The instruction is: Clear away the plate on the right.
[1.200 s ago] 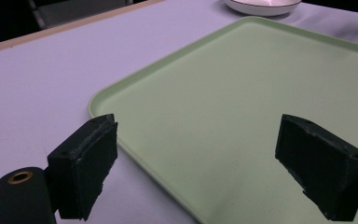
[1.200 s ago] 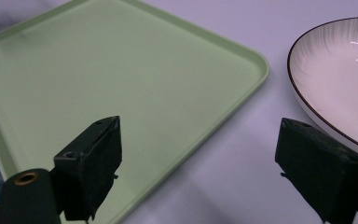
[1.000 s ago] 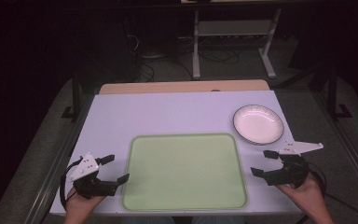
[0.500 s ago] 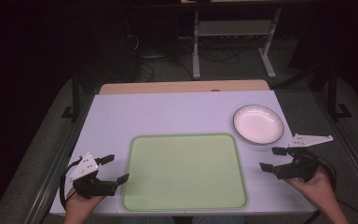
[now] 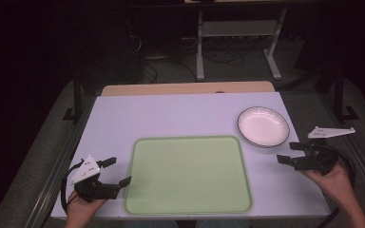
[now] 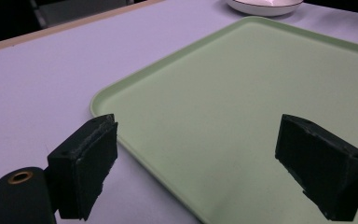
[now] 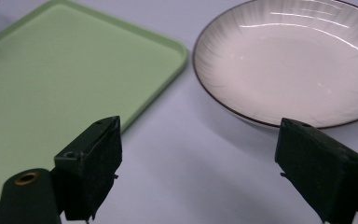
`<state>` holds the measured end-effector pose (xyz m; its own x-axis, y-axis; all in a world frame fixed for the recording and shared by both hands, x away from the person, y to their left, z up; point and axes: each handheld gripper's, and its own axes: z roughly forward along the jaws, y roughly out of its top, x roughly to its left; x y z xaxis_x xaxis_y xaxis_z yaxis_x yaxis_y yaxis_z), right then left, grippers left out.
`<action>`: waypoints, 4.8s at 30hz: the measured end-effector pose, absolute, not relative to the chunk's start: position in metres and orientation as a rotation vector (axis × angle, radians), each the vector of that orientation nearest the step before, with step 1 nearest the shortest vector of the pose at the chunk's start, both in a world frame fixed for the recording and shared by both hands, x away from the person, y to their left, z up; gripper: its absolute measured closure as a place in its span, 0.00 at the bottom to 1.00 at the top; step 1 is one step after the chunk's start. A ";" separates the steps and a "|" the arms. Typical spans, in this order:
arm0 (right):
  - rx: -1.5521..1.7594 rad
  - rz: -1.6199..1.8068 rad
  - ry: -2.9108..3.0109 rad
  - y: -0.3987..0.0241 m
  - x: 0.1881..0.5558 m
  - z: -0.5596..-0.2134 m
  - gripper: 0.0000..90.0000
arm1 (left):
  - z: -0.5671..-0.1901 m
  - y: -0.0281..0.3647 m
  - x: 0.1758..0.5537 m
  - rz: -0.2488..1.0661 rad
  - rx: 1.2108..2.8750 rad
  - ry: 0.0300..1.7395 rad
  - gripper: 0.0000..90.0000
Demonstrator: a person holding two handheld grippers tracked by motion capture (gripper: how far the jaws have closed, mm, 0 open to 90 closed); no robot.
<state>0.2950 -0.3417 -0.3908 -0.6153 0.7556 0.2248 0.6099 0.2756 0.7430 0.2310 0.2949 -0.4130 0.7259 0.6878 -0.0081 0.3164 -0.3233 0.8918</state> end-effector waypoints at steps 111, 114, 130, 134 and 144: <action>2.448 1.563 1.399 -0.404 0.390 -0.462 0.90 | -0.415 0.298 0.235 0.450 1.926 0.775 0.14; 2.452 1.563 1.370 -0.408 0.387 -0.460 0.89 | -0.415 0.298 0.235 0.450 1.925 0.776 0.14; 2.353 1.623 1.427 -0.413 0.374 -0.443 0.89 | -0.415 0.298 0.234 0.456 1.924 0.776 0.15; 2.304 1.625 1.484 -0.408 0.370 -0.438 0.88 | -0.414 0.298 0.234 0.461 1.921 0.777 0.15; 2.213 1.700 1.544 -0.404 0.351 -0.425 0.88 | -0.414 0.299 0.233 0.464 1.916 0.782 0.15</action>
<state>0.3514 -0.4039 -0.4245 -0.0363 0.6460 0.7625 0.6970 -0.5304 0.4825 0.2334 0.2985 -0.4138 0.7204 0.6935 -0.0133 0.3204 -0.3157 0.8931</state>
